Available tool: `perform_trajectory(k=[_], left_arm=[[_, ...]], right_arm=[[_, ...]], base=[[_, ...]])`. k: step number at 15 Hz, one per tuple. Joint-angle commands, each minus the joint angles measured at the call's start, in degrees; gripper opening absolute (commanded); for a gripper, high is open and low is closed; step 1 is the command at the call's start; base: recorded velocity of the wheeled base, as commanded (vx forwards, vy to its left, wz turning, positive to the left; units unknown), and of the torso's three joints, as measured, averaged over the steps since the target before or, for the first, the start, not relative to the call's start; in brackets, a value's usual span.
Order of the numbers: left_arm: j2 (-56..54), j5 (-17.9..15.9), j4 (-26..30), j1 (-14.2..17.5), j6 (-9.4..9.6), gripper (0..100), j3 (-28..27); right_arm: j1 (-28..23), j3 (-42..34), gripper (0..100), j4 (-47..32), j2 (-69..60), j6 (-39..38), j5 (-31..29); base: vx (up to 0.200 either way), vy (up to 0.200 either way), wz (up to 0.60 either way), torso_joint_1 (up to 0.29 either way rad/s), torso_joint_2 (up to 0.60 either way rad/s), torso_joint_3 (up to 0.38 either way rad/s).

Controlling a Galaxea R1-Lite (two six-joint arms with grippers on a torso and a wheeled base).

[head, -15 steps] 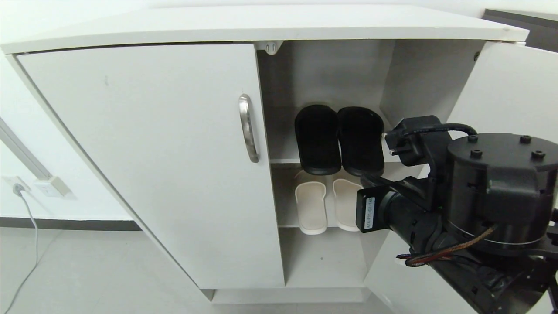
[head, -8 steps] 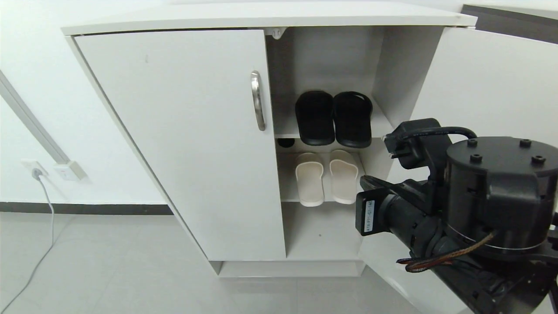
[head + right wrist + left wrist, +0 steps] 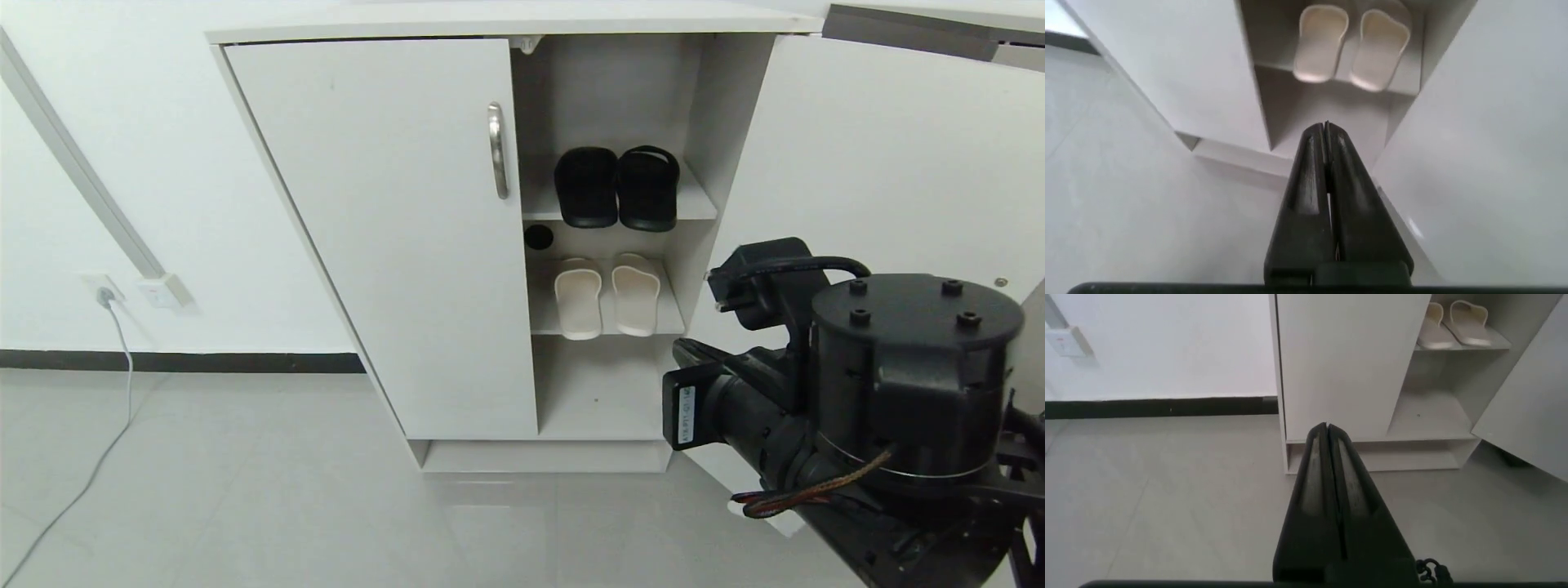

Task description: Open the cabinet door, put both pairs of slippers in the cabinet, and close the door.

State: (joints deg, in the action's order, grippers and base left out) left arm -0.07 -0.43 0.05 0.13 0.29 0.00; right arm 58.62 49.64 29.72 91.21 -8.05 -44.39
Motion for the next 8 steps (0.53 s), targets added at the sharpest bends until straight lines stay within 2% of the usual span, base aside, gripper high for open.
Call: perform_trajectory(k=[1, 8], left_arm=[[0.1, 0.0, 0.0, 0.0, -0.03, 0, 0.0], [0.1, 0.1, 0.0, 0.0, -0.03, 0, 0.0]], right_arm=[[-0.4, -0.1, 0, 0.2, 1.3, 0.0, 0.1], [-1.6, -0.7, 0, 0.7, 1.6, -0.2, 2.1]], base=[[0.000, 0.000, 0.00, 0.000, 0.00, 0.000], [0.000, 0.000, 0.00, 0.000, 0.00, 0.000]])
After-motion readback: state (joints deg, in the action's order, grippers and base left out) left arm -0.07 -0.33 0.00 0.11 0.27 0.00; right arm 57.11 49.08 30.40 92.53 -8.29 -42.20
